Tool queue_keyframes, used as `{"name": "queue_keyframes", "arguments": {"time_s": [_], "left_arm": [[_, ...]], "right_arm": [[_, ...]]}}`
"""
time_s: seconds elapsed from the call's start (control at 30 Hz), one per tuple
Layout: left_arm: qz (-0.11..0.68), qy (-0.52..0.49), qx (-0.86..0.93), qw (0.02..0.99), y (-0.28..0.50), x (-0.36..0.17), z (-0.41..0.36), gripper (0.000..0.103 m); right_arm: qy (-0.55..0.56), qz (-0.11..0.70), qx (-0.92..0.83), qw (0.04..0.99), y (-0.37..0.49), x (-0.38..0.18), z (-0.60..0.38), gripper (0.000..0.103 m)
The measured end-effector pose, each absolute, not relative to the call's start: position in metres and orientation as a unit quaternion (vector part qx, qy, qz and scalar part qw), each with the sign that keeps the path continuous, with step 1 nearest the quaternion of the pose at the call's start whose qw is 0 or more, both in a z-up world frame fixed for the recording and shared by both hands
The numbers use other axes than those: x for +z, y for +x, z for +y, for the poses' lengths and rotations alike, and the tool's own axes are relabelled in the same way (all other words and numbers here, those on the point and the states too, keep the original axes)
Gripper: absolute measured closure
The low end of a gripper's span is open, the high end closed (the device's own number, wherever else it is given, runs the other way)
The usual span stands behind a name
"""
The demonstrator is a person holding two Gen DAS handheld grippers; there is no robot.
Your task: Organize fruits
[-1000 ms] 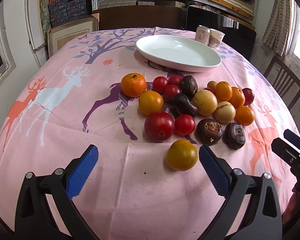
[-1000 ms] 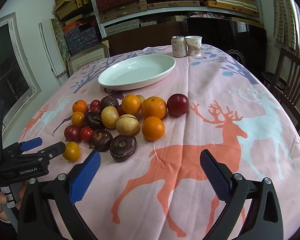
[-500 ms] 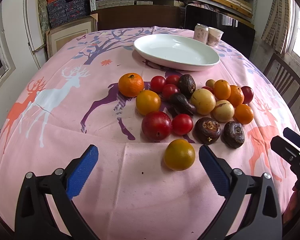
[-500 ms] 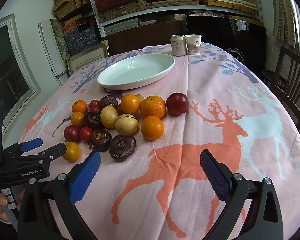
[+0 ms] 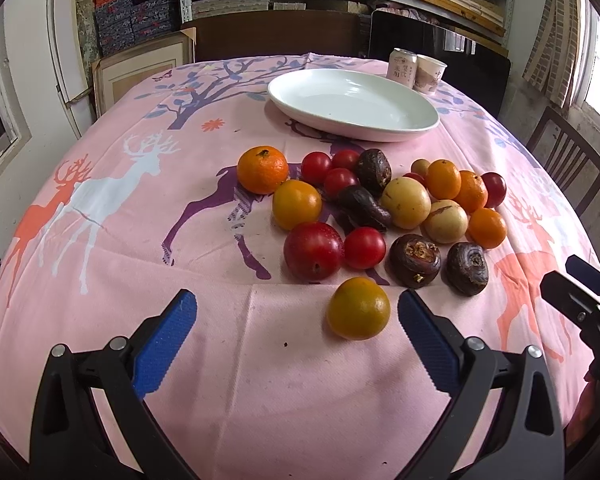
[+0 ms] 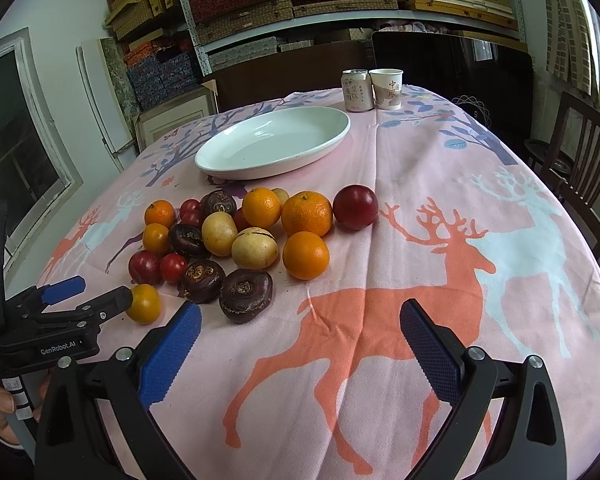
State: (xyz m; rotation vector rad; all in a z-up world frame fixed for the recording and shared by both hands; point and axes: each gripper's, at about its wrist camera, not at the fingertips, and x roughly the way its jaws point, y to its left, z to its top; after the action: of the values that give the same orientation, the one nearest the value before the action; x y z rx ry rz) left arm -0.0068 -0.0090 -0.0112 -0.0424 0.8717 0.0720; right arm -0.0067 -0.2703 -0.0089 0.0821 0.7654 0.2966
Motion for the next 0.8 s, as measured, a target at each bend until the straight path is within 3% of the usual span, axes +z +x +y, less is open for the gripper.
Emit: {"name": "queue_keyframes", "arguments": {"time_s": [0.8], "left_arm": [[0.447,-0.031,0.000,0.894,-0.004,-0.026,0.003,0.004]], "right_arm": [[0.024,0.383,0.167,0.908,-0.005,-0.017,-0.267,0.003]]}}
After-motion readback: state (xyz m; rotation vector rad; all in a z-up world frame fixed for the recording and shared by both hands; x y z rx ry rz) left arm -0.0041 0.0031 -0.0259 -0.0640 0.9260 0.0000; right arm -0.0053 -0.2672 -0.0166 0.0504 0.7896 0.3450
